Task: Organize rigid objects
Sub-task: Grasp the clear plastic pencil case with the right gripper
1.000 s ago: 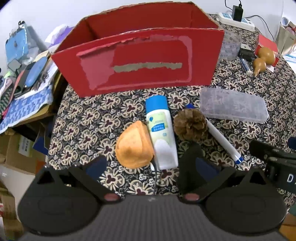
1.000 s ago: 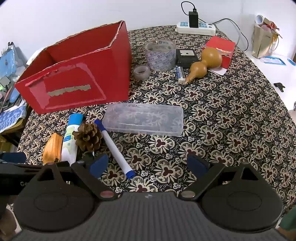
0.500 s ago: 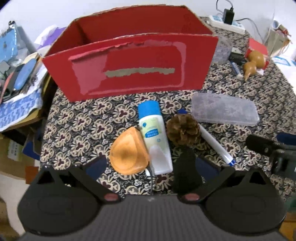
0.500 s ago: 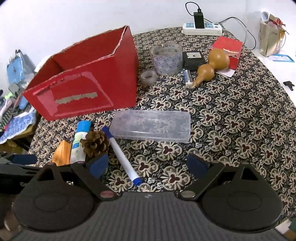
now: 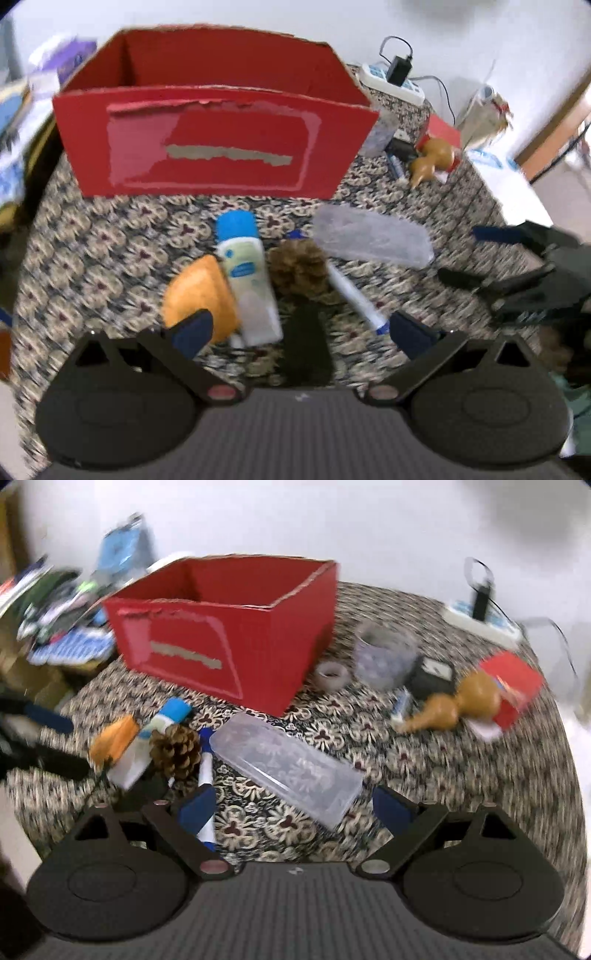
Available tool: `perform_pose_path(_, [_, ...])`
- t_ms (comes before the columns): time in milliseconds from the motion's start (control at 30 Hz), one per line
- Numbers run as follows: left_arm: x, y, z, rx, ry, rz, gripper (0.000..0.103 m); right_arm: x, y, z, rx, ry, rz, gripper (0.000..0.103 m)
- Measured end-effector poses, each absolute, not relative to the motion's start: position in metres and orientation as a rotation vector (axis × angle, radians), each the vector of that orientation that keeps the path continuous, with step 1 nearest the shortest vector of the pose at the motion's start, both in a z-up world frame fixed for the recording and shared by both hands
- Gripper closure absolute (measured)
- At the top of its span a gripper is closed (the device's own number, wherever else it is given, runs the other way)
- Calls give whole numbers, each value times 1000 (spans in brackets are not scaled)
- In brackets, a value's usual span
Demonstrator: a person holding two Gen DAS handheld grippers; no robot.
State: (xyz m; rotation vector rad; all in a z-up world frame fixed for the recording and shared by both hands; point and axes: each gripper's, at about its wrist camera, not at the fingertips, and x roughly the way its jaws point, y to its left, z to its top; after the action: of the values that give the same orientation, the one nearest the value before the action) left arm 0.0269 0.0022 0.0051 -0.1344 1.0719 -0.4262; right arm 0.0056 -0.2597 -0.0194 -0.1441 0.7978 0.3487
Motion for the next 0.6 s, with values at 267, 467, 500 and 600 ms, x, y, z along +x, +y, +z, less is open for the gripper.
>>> perform_pose_path(267, [66, -38, 13, -409, 1159, -406, 2, 45, -268, -37, -345, 802, 591, 23])
perform_pose_path(467, [85, -68, 1, -522, 1243, -352, 2, 64, -269, -52, -438, 839, 734, 24])
perform_pose_path(500, [88, -72, -2, -541, 1256, -344, 2, 66, -269, -55, -439, 849, 755, 24])
perform_pose_path(600, [96, -88, -8, -559, 1278, -296, 2, 70, -269, -62, -438, 881, 773, 24])
